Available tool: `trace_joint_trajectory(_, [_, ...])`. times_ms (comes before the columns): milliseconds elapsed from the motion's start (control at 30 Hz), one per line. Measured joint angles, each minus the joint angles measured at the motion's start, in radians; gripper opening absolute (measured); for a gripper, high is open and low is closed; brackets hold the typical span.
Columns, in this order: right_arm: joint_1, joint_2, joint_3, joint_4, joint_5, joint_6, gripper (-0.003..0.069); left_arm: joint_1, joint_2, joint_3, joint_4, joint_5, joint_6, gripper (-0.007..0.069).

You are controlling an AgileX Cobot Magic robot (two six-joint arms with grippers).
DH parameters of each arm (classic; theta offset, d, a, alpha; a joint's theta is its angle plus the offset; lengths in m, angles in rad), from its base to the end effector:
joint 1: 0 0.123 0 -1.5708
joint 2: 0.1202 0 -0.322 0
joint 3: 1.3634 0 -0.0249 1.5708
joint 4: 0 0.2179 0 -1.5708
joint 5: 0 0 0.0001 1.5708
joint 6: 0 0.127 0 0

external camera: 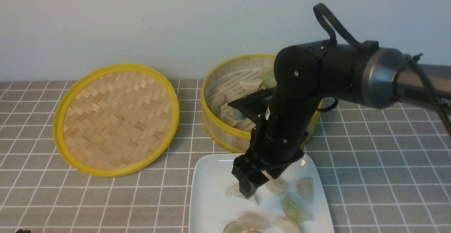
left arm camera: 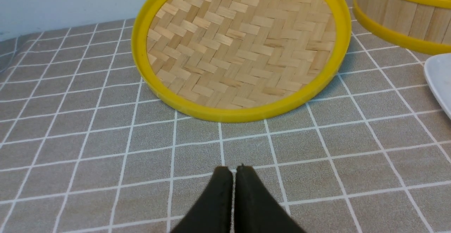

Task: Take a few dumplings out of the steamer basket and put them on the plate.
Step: Use the right arm to grab a dumpling from inside the steamer

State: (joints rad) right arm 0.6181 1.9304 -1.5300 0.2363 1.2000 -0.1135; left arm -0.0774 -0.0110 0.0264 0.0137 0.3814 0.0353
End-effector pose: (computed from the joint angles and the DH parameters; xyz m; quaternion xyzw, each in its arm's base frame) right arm 0.2870 0.2381 0.2415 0.3181 -0.9411 -0.1147 0.0000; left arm 0.0164 -0.0006 0.1598 0.0491 0.8062 -0.0066 0.5896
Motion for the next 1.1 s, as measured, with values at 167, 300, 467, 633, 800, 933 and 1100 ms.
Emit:
trace_joint_trajectory(167, [-0.057,0.018,-0.208,-0.103,-0.061,0.047,0.0559,0.000,0.000,0.000,0.000,0.000,0.000,-0.0005])
trace_joint_trajectory(300, [-0.161,0.145,-0.472,-0.122,-0.069,0.053,0.0527,0.000,0.000,0.000,0.000,0.000,0.000,-0.0005])
trace_joint_trajectory(467, [-0.224,0.322,-0.678,-0.131,-0.016,0.050,0.0496,0.000,0.000,0.000,0.000,0.000,0.000,-0.0005])
trace_joint_trajectory(633, [-0.243,0.504,-0.843,-0.138,0.026,0.049,0.0485,0.000,0.000,0.000,0.000,0.000,0.000,-0.0005])
trace_joint_trajectory(800, [-0.243,0.583,-0.890,-0.138,0.024,0.049,0.0484,0.000,0.000,0.000,0.000,0.000,0.000,-0.0005])
trace_joint_trajectory(933, [-0.243,0.611,-0.890,-0.138,-0.004,0.049,0.0478,0.000,0.000,0.000,0.000,0.000,0.000,-0.0005])
trace_joint_trajectory(1100, [-0.243,0.626,-0.895,-0.129,-0.028,0.052,0.0358,0.000,0.000,0.000,0.000,0.000,0.000,-0.0005])
